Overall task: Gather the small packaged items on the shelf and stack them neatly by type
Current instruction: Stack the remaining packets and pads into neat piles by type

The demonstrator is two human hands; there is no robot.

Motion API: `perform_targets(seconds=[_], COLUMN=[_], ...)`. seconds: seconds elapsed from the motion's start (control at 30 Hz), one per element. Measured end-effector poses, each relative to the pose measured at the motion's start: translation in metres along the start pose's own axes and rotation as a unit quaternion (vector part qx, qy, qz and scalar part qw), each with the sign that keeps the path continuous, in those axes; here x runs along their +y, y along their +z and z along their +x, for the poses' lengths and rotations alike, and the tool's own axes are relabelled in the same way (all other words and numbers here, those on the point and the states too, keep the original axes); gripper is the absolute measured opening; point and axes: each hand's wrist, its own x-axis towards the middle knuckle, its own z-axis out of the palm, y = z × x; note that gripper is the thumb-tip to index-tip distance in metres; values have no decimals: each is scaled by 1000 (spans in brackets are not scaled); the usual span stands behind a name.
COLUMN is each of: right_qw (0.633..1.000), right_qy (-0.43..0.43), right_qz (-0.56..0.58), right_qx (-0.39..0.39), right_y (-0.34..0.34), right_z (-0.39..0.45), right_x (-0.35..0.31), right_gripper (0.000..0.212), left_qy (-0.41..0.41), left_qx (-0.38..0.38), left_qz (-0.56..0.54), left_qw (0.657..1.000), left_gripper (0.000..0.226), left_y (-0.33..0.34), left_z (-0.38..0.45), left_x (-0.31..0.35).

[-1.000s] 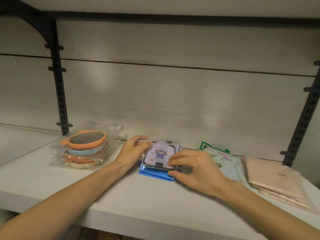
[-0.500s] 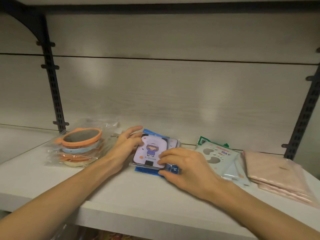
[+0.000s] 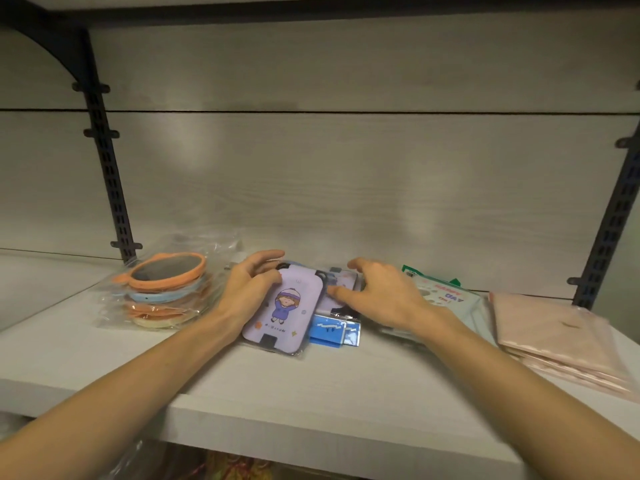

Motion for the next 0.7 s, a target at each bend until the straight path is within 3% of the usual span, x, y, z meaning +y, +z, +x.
perform_targets(seconds=[0.3, 0.5, 0.7], right_qw=[996, 993, 964], right_qy=[46, 96, 138], right_qz=[-2, 62, 226], right_qx=[-81, -42, -7], right_y=[6, 3, -3], right_z=[7, 4, 3], right_x=[11, 9, 7], right_gripper=[73, 76, 83], left_qy=[-26, -9, 6], left_qx=[57, 45, 31], left_qz=[5, 11, 18], left_qw=[998, 999, 999], left_gripper=[37, 36, 35], left_y=[-1, -1, 0], left_z=[9, 8, 7], left_x=[-5, -6, -6])
